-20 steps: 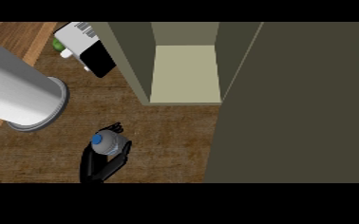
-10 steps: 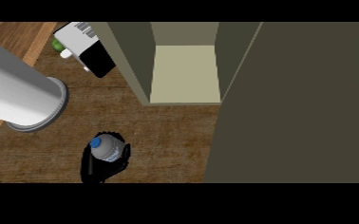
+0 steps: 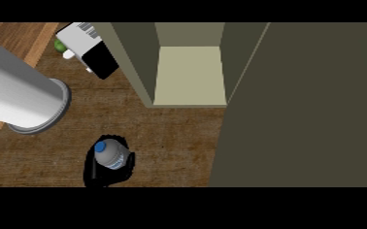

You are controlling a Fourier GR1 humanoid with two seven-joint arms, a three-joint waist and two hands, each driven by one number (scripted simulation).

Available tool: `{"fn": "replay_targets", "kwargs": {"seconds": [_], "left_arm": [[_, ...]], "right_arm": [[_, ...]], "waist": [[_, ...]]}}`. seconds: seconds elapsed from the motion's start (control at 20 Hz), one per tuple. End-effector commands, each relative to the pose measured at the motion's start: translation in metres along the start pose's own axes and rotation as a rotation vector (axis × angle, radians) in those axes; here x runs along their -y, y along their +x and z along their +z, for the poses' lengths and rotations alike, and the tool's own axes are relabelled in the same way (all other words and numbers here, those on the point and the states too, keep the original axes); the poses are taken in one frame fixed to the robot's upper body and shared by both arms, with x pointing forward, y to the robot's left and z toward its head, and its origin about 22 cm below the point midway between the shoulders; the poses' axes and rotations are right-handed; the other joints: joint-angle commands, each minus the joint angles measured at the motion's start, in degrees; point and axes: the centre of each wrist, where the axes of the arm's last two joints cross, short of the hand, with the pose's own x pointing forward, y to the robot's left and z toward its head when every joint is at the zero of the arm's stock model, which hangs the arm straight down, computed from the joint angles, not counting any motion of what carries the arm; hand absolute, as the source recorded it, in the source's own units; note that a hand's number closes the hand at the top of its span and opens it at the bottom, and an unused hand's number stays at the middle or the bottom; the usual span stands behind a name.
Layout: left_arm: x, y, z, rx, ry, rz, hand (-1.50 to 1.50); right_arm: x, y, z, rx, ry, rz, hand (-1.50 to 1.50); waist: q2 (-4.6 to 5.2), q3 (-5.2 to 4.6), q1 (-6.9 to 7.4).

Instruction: Pick up the bottled water, place it into the cabinet and close the cabinet

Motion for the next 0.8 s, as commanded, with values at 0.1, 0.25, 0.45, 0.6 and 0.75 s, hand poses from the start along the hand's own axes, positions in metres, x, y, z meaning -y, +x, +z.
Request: {"fn": "replay_targets", "kwargs": {"seconds": [0.1, 0.25, 0.45, 0.6, 0.75], "left_arm": [[0.014, 0.003, 0.0, 0.006, -0.04, -0.002, 1.5], [0.036, 0.029, -0.004, 0.028, -0.06, -0.014, 1.5], [0.044, 0.049, -0.004, -0.017, -0.061, 0.07, 1.5], [0.065, 0.055, -0.008, -0.033, -0.09, 0.09, 1.5], [0.084, 0.082, -0.03, 0.018, -0.083, 0.064, 1.5]], "right_arm": [[-0.001, 0.021, 0.005, 0.065, -0.024, 0.047, -1.5], [0.01, 0.006, 0.007, 0.063, -0.002, 0.041, -1.5], [0.01, 0.029, 0.011, 0.061, -0.006, 0.05, -1.5], [0.015, 0.029, 0.011, 0.057, -0.019, 0.038, -1.5], [0.005, 0.015, 0.01, 0.05, -0.015, 0.039, -1.5]], "waist": [[0.01, -0.01, -0.05], [0.0, 0.07, 0.15], [-0.07, 0.02, 0.22], [0.01, 0.02, 0.1], [-0.07, 0.04, 0.03]]}}
